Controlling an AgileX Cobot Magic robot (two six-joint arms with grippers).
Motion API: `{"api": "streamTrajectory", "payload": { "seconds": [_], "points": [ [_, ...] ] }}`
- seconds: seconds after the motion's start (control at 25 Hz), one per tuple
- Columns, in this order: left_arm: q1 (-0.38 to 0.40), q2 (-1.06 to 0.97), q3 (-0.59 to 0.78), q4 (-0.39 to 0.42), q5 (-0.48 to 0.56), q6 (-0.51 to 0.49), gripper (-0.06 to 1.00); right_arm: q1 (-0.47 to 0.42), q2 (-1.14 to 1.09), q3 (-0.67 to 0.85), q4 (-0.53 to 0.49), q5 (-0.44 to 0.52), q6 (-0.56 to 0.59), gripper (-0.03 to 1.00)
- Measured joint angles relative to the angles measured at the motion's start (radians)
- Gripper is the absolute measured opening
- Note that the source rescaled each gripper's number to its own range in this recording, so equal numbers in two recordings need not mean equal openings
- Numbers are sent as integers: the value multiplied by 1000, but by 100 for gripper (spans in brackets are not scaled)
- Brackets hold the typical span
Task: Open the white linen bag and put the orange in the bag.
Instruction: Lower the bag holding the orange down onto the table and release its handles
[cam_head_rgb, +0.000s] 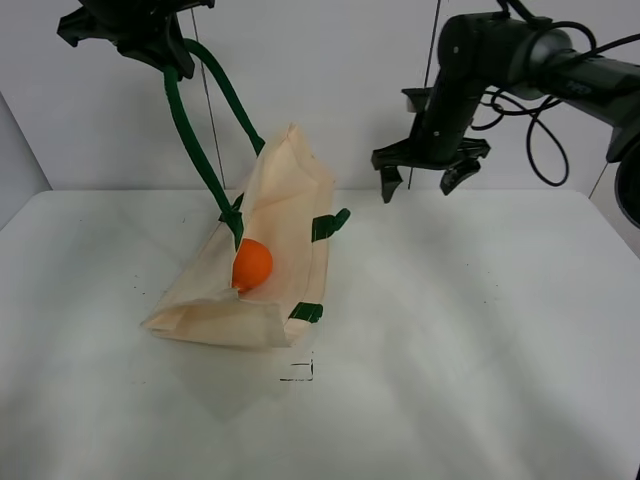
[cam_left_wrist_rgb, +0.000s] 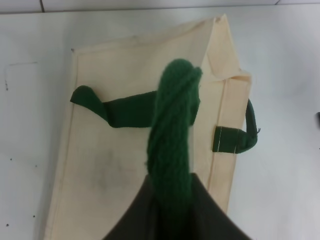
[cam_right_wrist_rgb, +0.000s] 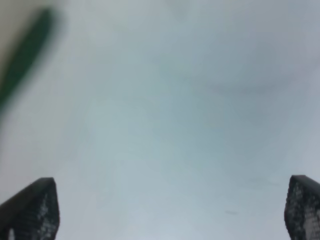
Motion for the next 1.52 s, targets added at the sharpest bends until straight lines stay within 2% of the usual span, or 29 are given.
{"api": "streamTrajectory", "payload": {
  "seconds": [0.16, 0.28, 0.4, 0.52, 0.8, 1.0, 1.2, 1.52],
  "points": [
    [0, 0, 0, 0, 0, 0, 0, -138, 5, 0, -56, 13, -1, 100],
    [0, 0, 0, 0, 0, 0, 0, -225, 5, 0, -54, 15, -1, 100],
    [0, 0, 0, 0, 0, 0, 0, -273, 5, 0, -31, 15, -1, 100],
    [0, 0, 0, 0, 0, 0, 0, -280, 5, 0, -10, 15, -12, 100],
    [0, 0, 0, 0, 0, 0, 0, -219, -22, 0, -1, 17, -36, 100],
    [0, 0, 0, 0, 0, 0, 0, -214, -70, 30, 1, 15, -36, 100],
    [0, 0, 0, 0, 0, 0, 0, -214, -237, 249, 0, 13, -36, 100],
    [0, 0, 0, 0, 0, 0, 0, -214, -714, 843, 0, 14, -42, 100]
  ]
}}
